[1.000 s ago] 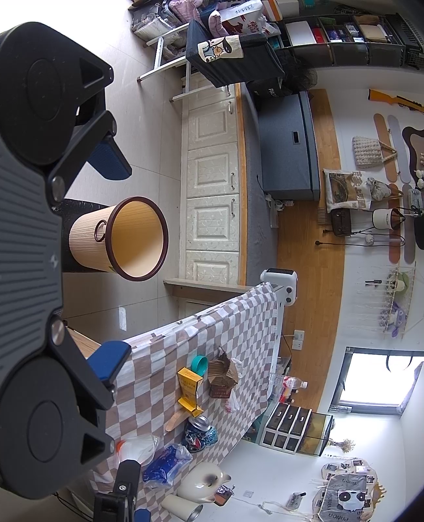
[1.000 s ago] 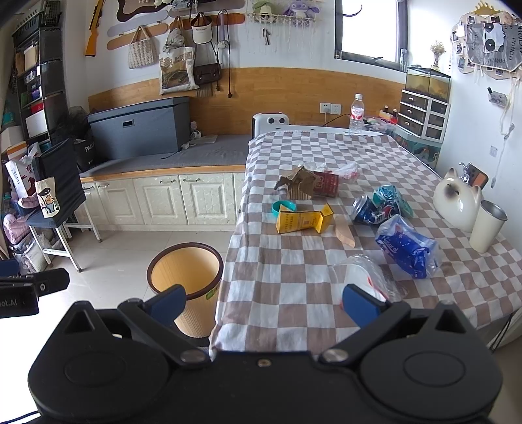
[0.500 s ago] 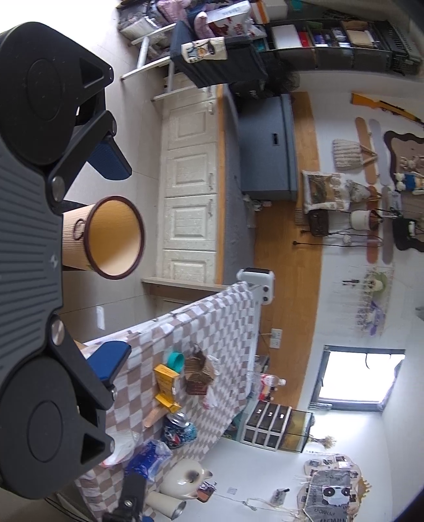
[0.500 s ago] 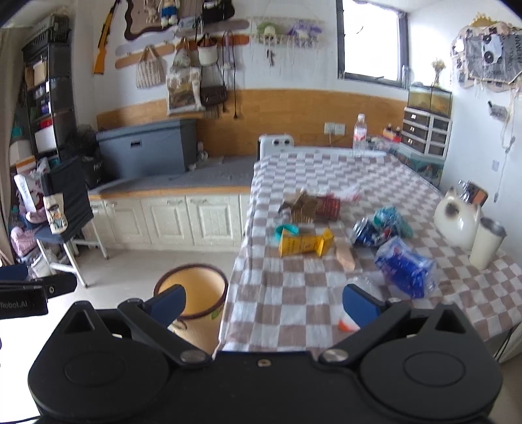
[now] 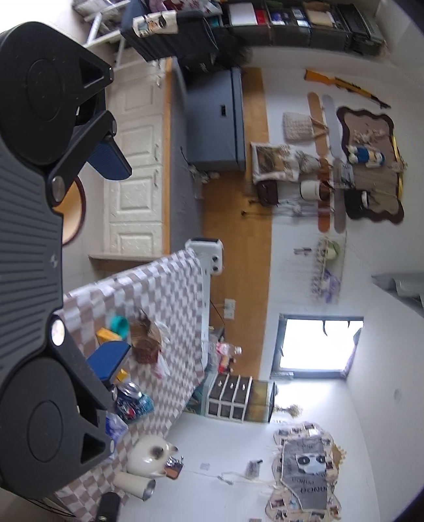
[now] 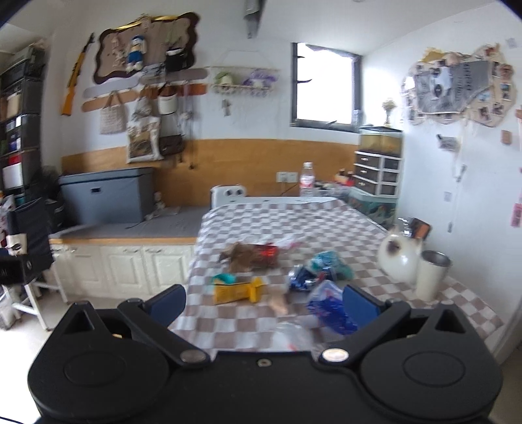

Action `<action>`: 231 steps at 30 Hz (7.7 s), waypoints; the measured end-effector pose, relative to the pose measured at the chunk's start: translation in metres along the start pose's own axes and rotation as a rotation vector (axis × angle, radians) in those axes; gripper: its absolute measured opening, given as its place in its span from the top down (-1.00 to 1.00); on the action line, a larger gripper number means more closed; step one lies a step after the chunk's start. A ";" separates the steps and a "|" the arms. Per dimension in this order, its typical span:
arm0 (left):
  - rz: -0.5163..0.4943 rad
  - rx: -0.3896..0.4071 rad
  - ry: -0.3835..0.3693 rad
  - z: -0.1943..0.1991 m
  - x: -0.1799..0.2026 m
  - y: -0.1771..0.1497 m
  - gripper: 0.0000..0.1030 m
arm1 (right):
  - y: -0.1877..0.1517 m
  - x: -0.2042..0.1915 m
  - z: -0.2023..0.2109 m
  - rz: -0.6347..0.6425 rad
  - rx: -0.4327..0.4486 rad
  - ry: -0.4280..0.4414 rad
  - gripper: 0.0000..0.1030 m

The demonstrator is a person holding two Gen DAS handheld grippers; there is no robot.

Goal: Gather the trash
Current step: 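Move both tools toward the trash on the checkered table, then grasp the yellow box with the left tool while the right tool grasps the plastic bag, then carry the yellow box and plastic bag with both tools over the wastebasket, then open the left tool over the wastebasket while the right tool releases the bag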

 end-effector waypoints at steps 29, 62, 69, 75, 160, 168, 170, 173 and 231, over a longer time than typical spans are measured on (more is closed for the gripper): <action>-0.182 -0.377 -0.452 -0.210 0.056 -0.102 -1.00 | -0.134 -0.010 -0.117 0.090 -0.014 -0.122 -1.00; -0.765 -0.296 -0.523 -0.322 0.106 -0.116 0.15 | -0.113 -0.068 -0.184 0.611 -0.235 -0.221 0.54; -0.680 -0.285 -0.544 -0.311 0.096 -0.113 0.32 | -0.112 -0.064 -0.191 0.581 -0.247 -0.236 0.65; -0.601 -0.262 -0.521 -0.292 0.079 -0.103 0.33 | -0.106 -0.054 -0.189 0.475 -0.214 -0.232 0.76; 0.144 -0.400 0.114 -0.346 -0.237 -0.021 0.33 | 0.029 -0.322 -0.431 0.081 -0.460 0.529 0.83; 0.189 -0.568 0.163 -0.405 -0.251 -0.067 0.33 | -0.025 -0.346 -0.489 0.025 -0.580 0.520 0.83; 0.199 -0.610 0.174 -0.415 -0.253 -0.081 0.33 | -0.040 -0.347 -0.500 0.007 -0.618 0.522 0.83; 0.215 -0.673 0.185 -0.430 -0.256 -0.101 0.33 | -0.060 -0.346 -0.512 -0.010 -0.666 0.520 0.83; 0.190 -0.891 0.304 -0.450 -0.280 -0.139 -0.60 | -0.098 -0.341 -0.521 0.063 -0.874 0.470 0.06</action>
Point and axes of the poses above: each gripper's, at about its wrist camera, not at the fingertips, and z roughly against the way its jaws point, x to its right, y to its top, the point moved 3 cm from there along -z, roughly the way its jaws point, and after that the axes turned 15 degrees about z, right-handed, at the moved point
